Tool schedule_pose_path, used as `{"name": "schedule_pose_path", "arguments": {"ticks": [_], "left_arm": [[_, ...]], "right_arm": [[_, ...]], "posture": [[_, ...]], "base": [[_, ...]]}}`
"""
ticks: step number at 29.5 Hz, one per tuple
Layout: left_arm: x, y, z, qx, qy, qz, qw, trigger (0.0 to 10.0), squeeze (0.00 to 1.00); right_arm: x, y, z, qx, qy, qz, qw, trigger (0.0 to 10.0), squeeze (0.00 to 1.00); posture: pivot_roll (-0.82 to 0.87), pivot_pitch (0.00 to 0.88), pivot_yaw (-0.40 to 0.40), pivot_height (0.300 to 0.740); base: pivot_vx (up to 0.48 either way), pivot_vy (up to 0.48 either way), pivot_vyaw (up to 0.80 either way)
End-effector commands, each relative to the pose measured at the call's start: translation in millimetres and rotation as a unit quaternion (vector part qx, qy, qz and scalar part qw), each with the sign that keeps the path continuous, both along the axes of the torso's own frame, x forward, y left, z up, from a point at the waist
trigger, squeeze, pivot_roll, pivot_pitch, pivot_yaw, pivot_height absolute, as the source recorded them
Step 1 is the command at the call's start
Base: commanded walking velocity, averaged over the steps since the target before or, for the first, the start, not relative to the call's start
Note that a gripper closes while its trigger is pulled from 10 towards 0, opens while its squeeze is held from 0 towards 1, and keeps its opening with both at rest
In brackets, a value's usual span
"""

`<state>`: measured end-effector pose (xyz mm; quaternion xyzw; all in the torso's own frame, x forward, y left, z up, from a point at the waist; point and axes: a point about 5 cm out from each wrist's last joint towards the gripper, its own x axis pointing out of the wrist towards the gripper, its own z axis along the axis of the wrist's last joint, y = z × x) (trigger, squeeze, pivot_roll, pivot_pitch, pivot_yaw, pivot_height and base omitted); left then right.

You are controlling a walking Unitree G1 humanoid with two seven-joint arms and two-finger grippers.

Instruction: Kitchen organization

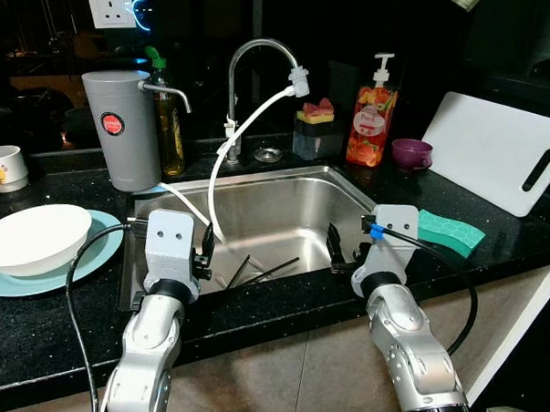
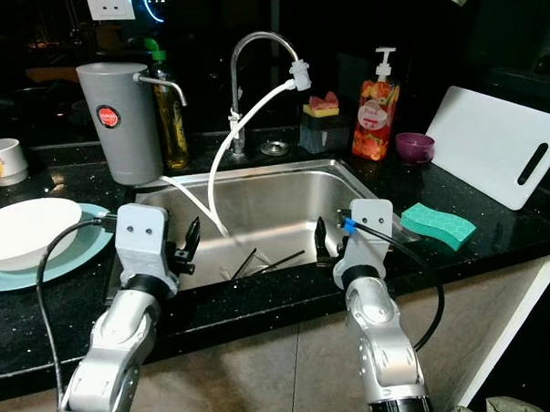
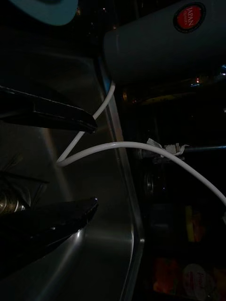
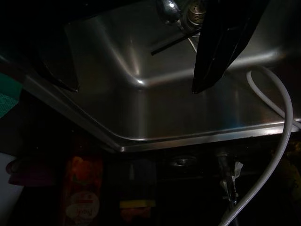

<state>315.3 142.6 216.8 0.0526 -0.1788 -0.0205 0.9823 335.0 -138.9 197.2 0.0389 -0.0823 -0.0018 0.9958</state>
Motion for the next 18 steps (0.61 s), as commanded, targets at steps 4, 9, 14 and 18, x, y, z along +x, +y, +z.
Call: {"name": "schedule_pose_path", "arguments": {"ticks": [4,9,14,18], "left_arm": [[2.4,-1.4,-0.1,0.003,-0.001,0.002,1.0,10.0,0.0],[2.3,-1.7,-0.4,0.004,-0.001,0.001,1.0,10.0,0.0],[2.0,-1.6,-0.5,0.004,0.0,0.001,1.0,10.0,0.0],[2.0,-1.7,-0.8,0.004,0.0,0.001,1.0,10.0,0.0]], "right_arm": [[1.3,-1.1,1.6,-0.003,-0.005,-0.002,1.0,10.0,0.0],[1.3,-1.5,1.6,-0.004,-0.005,-0.002,1.0,10.0,0.0],[1.0,-1.6,1.6,-0.004,-0.005,-0.002,1.0,10.0,0.0],[1.3,-1.4,1.3,-0.004,-0.004,-0.001,1.0,10.0,0.0]], "posture": [[0.09,0.025,-0.073,0.74],[0.09,0.021,-0.074,0.74],[0.09,0.023,-0.075,0.74],[0.09,0.023,-0.075,0.74]], "base": [[0.0,0.0,0.0],[0.0,0.0,0.0],[0.0,0.0,0.0],[0.0,0.0,0.0]]}}
